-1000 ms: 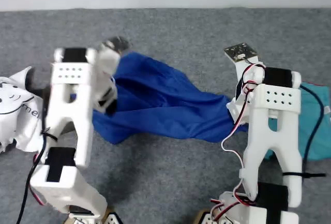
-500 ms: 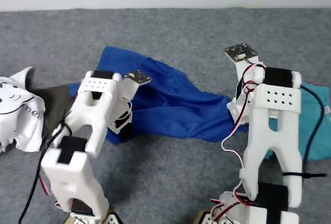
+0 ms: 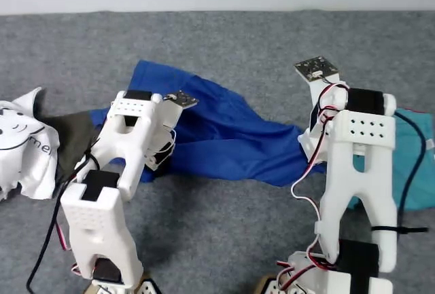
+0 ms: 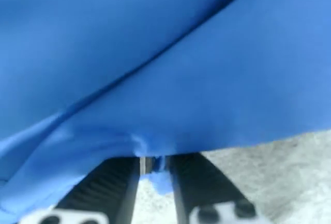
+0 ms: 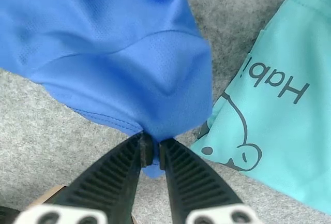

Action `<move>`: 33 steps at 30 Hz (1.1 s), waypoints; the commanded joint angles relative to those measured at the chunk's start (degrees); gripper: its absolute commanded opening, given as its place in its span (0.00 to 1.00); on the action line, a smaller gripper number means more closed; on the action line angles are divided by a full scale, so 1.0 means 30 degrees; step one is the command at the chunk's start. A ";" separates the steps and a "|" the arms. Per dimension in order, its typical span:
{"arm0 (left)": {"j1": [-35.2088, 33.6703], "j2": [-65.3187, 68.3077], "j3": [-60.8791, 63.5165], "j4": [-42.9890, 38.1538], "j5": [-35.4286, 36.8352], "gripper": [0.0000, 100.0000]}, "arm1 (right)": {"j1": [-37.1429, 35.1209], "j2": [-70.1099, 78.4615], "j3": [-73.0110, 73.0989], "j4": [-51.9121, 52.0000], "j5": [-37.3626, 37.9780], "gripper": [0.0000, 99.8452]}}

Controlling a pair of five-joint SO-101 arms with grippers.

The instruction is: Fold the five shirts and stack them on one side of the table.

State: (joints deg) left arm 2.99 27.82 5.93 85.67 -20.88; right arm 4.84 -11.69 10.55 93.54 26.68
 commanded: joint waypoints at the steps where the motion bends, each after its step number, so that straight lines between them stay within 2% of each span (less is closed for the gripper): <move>1: -0.0703 -0.2110 -0.0278 0.0703 -0.0234 0.00 | 0.0015 -0.1626 -0.1055 0.0161 0.0059 0.01; 4: -0.1582 -0.5304 -0.0278 0.1582 -0.0322 0.00 | 0.0015 -0.2535 -0.1055 -0.0015 0.0059 0.01; 12: -0.3516 -1.3187 -0.0249 0.4923 -0.3487 0.00 | -0.0015 -0.3238 -0.3048 -0.0190 0.0059 0.01; 21: -0.6476 -1.4652 -0.0015 0.4982 -0.5568 0.00 | -0.0073 -0.2212 -0.2930 -0.1099 0.0088 0.01; 25: -0.7267 -1.4916 0.1333 0.5011 -0.6681 0.00 | -0.0103 -0.1333 -0.2989 -0.1158 0.0059 0.01; 33: -0.6154 -1.8432 0.7751 0.4982 -0.8147 0.00 | -0.0894 -0.0689 -0.2989 -0.1158 0.0029 0.01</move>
State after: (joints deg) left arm -16.70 -23.08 23.96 99.12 -44.09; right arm 3.25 -13.54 4.48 90.99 26.77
